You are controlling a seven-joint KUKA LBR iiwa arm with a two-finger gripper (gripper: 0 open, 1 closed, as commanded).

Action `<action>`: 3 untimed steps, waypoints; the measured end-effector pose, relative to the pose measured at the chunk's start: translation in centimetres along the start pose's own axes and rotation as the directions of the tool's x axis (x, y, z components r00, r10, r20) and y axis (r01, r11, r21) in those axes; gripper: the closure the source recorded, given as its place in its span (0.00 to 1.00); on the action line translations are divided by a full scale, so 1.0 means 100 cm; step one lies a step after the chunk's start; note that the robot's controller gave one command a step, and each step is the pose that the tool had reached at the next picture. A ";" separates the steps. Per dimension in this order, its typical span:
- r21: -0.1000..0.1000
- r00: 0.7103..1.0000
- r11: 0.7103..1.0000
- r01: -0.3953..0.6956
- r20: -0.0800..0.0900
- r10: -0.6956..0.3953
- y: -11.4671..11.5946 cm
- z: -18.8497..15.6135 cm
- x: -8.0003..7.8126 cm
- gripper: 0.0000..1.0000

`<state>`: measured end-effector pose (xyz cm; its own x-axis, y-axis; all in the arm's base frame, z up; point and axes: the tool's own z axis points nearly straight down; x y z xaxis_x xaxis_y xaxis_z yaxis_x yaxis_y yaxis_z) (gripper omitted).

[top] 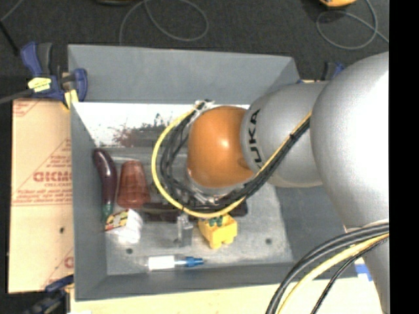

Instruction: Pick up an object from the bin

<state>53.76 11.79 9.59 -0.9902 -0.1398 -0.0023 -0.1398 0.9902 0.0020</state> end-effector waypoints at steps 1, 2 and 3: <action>0.003 0.938 0.938 0.345 0.010 -0.345 0.006 0.006 -0.026 1.00; 0.003 0.939 0.939 0.344 0.010 -0.344 0.007 0.006 -0.026 1.00; 0.003 0.927 0.927 0.375 0.013 -0.375 0.015 -0.090 -0.027 1.00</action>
Offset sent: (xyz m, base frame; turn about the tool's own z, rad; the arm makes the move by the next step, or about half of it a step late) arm 0.0000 0.0000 0.0000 0.0000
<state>56.15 13.68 18.56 -0.8651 -0.5014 -0.0161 -0.5014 0.8652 -0.0019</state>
